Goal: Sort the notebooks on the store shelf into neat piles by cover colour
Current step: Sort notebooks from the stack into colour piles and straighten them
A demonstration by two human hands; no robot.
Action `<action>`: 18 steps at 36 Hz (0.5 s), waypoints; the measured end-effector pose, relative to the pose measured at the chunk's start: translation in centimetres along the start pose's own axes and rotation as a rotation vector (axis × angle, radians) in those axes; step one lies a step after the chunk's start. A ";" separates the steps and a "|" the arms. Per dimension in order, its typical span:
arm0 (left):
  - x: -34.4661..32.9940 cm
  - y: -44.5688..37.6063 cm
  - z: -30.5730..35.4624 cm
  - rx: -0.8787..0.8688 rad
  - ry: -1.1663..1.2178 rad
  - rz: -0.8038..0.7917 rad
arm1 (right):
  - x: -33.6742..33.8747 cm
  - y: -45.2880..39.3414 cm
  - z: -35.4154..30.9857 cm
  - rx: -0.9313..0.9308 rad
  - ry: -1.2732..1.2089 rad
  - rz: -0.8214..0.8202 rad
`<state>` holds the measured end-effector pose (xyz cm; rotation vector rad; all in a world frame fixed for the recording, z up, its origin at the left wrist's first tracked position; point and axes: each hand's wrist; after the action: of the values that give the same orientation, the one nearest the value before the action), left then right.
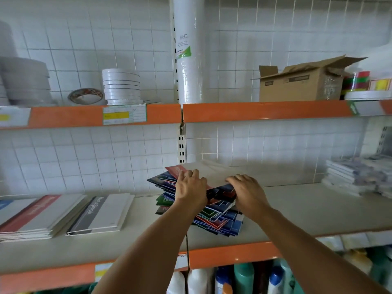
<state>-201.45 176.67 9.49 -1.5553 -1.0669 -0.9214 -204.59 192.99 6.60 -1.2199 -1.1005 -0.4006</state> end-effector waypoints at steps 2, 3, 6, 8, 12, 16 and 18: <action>0.1 -0.1 0.2 -0.001 0.005 0.027 | -0.1 0.2 0.0 0.020 -0.028 0.056; 0.1 -0.1 0.2 -0.007 0.015 0.038 | -0.2 0.2 -0.1 0.032 -0.039 0.085; 0.2 0.0 0.2 0.007 0.063 0.032 | -0.3 0.3 -0.1 0.077 -0.039 0.133; 0.1 0.1 -0.1 0.019 0.065 0.025 | 0.0 0.4 -0.1 0.070 -0.066 0.132; -0.1 0.2 -0.9 0.027 0.050 0.029 | 0.4 0.3 0.4 -0.009 -0.076 0.027; -0.1 0.3 -1.7 0.031 0.049 0.032 | 1.2 -0.6 0.1 -0.105 -0.135 -0.177; -0.2 0.5 -2.0 0.030 0.044 0.030 | 1.3 -1.2 -0.2 -0.138 -0.146 -0.265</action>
<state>-201.16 174.66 9.63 -1.5157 -1.0194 -0.9120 -204.88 192.78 8.36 -1.2421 -1.3861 -0.6055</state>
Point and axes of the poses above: each hand's wrist, its own y-axis away from the middle knuckle, its own x-axis out of the back of the hand, z = x × y, and after that the axes turned 4 degrees about -x, right-handed
